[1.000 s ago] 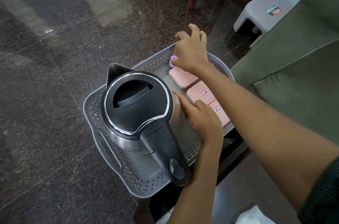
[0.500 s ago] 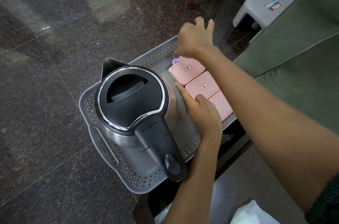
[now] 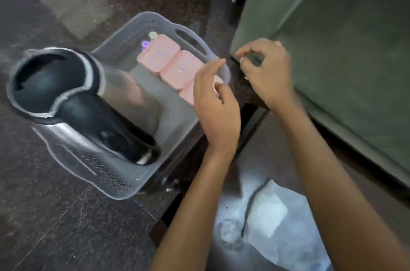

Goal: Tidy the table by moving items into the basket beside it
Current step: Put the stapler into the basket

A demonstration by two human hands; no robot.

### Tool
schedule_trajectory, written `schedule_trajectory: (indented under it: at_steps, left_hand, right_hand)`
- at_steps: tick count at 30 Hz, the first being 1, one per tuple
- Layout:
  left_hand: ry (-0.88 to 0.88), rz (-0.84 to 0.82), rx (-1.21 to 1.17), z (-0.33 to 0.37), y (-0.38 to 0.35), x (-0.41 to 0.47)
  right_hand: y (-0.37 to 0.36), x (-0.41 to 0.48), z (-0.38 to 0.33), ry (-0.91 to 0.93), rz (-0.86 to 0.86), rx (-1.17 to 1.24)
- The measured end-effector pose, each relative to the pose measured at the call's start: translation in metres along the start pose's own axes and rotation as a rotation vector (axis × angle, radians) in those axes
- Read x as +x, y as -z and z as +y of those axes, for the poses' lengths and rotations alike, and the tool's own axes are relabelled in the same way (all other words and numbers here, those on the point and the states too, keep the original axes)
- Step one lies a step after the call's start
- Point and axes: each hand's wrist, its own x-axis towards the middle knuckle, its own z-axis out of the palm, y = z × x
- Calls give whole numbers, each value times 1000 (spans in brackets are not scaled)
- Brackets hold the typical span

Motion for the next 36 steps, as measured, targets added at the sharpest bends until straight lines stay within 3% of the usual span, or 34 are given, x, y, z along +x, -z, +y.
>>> schedule_trajectory:
  at_steps: [5, 8, 16, 19, 24, 27, 30, 33, 36]
  left_hand:
    - [44, -291, -38, -2, -18, -92]
    - [75, -496, 31, -7, -22, -161]
    - [44, -968, 263, -28, -23, -317]
    - [-142, -1175, 361, -40, -18, -349]
    - [-640, -1555, 549, -53, -15, -383]
    - [-1014, -1810, 617, -61, -5, -387]
    - [-1221, -2063, 742, -68, 3, -401]
    - [-1380, -2147, 899, -78, 8, -408]
    - [-1451, -2105, 927, -85, 4, -415]
  right_hand:
    - [106, -91, 71, -277, -51, 219]
    - [158, -154, 112, -402, -18, 209]
    - [204, -284, 161, -540, 175, 295]
    - [212, -326, 168, -533, 174, 309]
    - [226, -393, 187, -577, 323, 358]
    - [231, -419, 189, -623, 306, 413]
    - [241, -454, 200, -649, 266, 414]
    - [248, -487, 210, -690, 260, 404]
    - [255, -520, 226, -771, 289, 374]
